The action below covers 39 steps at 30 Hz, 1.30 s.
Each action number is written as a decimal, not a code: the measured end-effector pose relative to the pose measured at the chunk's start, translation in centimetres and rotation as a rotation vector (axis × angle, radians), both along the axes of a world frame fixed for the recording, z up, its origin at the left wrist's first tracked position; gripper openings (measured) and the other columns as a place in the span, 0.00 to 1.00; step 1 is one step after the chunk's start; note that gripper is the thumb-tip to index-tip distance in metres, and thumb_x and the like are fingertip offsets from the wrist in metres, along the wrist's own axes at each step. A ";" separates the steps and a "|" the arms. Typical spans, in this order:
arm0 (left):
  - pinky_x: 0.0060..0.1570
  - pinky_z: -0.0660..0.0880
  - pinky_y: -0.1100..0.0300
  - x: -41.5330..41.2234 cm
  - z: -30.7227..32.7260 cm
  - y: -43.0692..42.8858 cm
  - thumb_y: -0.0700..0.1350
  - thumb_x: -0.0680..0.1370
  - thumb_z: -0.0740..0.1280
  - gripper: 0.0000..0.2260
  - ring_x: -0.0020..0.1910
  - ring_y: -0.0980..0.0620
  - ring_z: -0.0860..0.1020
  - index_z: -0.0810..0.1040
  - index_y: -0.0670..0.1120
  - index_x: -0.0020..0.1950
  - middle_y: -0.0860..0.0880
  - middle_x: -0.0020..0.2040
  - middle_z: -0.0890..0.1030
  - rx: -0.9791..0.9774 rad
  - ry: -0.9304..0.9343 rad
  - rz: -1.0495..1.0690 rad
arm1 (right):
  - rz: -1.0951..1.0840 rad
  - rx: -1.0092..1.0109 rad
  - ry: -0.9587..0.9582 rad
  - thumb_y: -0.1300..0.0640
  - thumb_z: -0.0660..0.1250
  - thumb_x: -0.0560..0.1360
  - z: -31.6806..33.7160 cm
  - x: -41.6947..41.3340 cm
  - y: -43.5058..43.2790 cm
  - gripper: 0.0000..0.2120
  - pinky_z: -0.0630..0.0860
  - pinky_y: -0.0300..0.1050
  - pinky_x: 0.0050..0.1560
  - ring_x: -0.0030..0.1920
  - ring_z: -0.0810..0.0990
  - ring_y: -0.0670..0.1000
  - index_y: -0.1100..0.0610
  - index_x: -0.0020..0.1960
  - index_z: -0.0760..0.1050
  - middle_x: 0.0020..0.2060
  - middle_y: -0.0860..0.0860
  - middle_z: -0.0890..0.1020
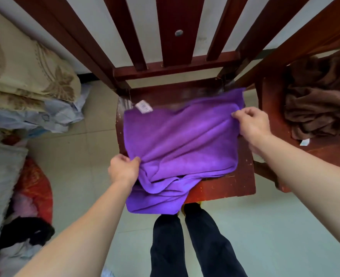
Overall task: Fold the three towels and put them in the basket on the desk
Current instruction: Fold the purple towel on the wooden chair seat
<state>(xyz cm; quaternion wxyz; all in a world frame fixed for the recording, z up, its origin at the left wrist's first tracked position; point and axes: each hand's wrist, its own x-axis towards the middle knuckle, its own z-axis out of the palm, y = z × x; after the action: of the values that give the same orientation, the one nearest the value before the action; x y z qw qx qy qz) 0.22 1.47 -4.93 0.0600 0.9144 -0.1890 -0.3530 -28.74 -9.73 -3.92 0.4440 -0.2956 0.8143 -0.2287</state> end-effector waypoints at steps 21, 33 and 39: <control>0.48 0.75 0.52 2.2 -2.2 -7.6 0.52 0.67 0.76 0.16 0.40 0.45 0.77 0.69 0.49 0.36 0.45 0.39 0.78 -0.306 0.027 0.155 | 0.055 0.099 0.323 0.45 0.68 0.74 -0.8 -0.5 -1.5 0.16 0.73 0.47 0.58 0.57 0.79 0.57 0.52 0.59 0.77 0.55 0.53 0.82; 0.34 0.76 0.50 -3.4 0.0 5.2 0.49 0.63 0.74 0.12 0.32 0.42 0.78 0.72 0.46 0.31 0.46 0.31 0.77 0.091 0.355 0.230 | -0.523 0.537 -0.177 0.54 0.73 0.73 -1.1 3.6 14.0 0.12 0.77 0.53 0.48 0.44 0.83 0.54 0.61 0.51 0.79 0.41 0.55 0.82; 0.19 0.71 0.67 0.6 1.9 1.2 0.31 0.74 0.68 0.11 0.20 0.55 0.75 0.72 0.45 0.39 0.47 0.32 0.77 -0.028 0.607 0.464 | -0.574 0.325 -0.188 0.58 0.66 0.77 0.8 0.7 9.3 0.03 0.77 0.42 0.32 0.32 0.74 0.50 0.57 0.45 0.75 0.35 0.54 0.76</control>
<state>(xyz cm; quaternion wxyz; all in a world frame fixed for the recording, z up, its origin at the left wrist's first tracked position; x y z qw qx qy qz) 0.78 2.65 -3.07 0.2040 0.7858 0.0449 -0.5821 -28.09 -0.39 -3.16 0.4757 0.0425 0.8457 -0.2380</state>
